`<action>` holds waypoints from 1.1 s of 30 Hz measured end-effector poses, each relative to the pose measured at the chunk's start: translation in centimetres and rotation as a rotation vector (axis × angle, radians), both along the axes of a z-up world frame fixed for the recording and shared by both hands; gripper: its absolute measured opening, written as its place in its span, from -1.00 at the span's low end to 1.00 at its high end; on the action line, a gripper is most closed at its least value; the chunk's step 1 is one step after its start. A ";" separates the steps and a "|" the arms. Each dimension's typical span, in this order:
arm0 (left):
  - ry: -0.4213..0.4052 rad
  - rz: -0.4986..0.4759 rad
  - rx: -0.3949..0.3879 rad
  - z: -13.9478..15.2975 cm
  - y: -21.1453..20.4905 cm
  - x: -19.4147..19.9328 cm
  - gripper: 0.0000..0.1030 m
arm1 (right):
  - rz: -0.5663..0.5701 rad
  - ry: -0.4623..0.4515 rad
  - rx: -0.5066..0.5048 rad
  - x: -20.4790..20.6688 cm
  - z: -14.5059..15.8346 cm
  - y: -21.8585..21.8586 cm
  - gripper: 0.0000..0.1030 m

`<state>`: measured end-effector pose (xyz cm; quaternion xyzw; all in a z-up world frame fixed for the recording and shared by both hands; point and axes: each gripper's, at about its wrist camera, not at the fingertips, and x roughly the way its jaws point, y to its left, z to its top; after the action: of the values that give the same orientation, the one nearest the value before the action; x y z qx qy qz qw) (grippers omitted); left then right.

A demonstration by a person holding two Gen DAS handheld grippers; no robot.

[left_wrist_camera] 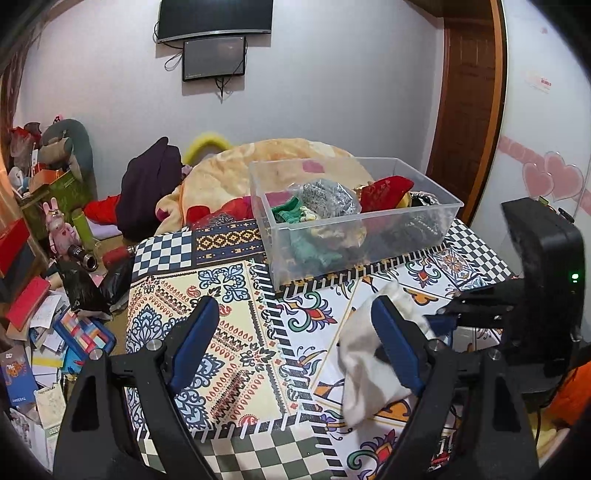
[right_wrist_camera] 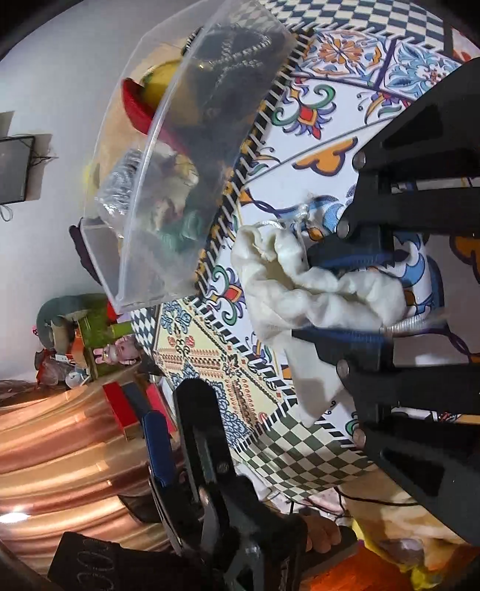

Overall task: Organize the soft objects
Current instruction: 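Carry the white pouch over the box and release it with right tool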

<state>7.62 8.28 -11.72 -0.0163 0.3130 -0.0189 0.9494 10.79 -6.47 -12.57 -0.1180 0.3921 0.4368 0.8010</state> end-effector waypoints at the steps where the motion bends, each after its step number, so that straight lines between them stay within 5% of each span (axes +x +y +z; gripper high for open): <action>1: -0.005 0.002 -0.008 0.1 0.1 0.0 0.65 | -0.011 -0.033 -0.005 -0.1 0.4 -0.1 -0.64; 16: -0.077 0.029 -0.025 1.8 0.2 1.1 0.65 | -0.216 -0.285 0.152 3.7 10.1 -3.5 -0.66; 25: -0.106 0.052 -0.061 2.6 0.2 2.6 0.65 | -0.304 -0.288 0.053 8.0 8.2 -2.2 -0.62; 27: -0.107 0.053 -0.070 2.7 0.2 3.0 0.65 | -0.315 -0.285 0.015 8.6 7.2 -1.7 -0.44; 29: -0.109 0.051 -0.075 2.7 0.1 3.2 0.65 | -0.327 -0.272 -0.028 8.9 6.7 -2.1 0.19; 31: -0.112 0.049 -0.073 2.7 0.0 3.4 0.65 | -0.346 -0.293 -0.067 9.0 6.2 -2.1 0.45; 33: -0.114 0.046 -0.065 2.7 -0.2 3.5 0.65 | -0.355 -0.336 -0.098 8.6 6.1 -2.4 0.49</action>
<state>11.13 8.08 -9.04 -0.0529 0.2574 -0.0081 0.9648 19.44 -8.91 -6.43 -0.1570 0.2885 0.2442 0.9124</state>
